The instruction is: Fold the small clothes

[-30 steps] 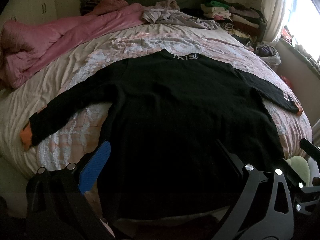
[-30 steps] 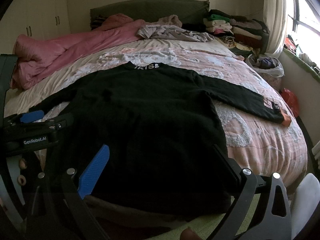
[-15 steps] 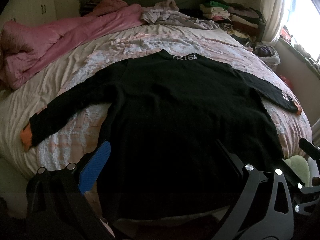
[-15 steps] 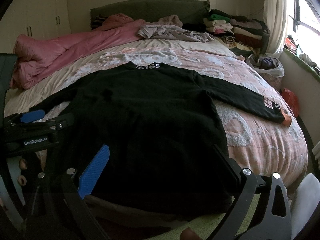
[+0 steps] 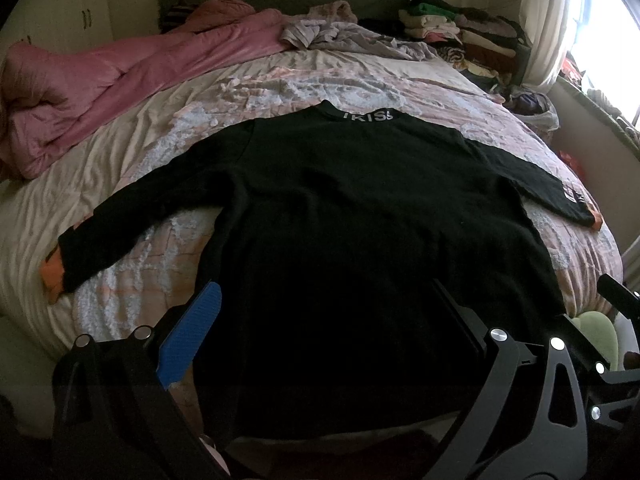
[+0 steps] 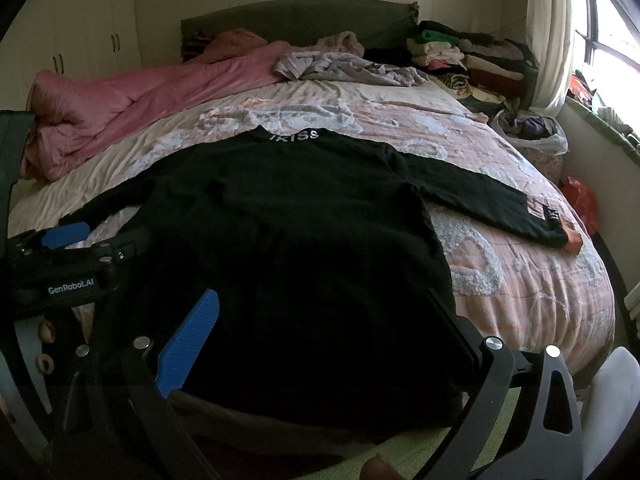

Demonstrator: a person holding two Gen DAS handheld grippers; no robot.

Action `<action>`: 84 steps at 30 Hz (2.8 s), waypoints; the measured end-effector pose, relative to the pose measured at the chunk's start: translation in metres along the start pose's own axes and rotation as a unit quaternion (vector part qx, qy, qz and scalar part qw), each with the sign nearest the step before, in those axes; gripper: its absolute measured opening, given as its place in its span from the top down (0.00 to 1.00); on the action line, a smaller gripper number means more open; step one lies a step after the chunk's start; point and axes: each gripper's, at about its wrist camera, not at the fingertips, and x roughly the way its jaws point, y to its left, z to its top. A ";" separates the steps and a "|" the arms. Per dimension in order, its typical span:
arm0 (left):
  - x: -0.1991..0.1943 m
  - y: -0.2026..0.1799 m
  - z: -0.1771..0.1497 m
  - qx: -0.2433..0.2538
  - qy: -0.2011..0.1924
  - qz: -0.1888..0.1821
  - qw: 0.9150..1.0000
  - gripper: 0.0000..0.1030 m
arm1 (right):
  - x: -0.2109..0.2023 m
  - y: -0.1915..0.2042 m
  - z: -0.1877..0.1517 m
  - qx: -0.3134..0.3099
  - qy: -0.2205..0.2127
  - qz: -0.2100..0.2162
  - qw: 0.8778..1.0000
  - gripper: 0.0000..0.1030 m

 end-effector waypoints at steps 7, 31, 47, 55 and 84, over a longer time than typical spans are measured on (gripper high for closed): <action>-0.001 -0.004 0.006 0.006 -0.002 -0.001 1.000 0.09 | 0.001 -0.008 0.002 0.010 -0.003 -0.004 1.000 0.04; 0.027 -0.018 0.039 0.016 -0.002 -0.015 1.000 0.09 | 0.021 -0.058 0.029 0.049 -0.014 -0.032 0.998 0.04; 0.046 -0.031 0.078 0.023 -0.009 -0.034 0.999 0.09 | 0.039 -0.108 0.062 0.090 -0.022 -0.072 0.993 0.04; 0.057 -0.031 0.098 0.019 -0.013 -0.034 0.999 0.09 | 0.046 -0.138 0.079 0.120 -0.030 -0.095 0.988 0.04; 0.123 -0.052 0.159 0.025 -0.015 -0.032 0.999 0.09 | 0.091 -0.297 0.076 0.307 -0.017 -0.222 0.925 0.04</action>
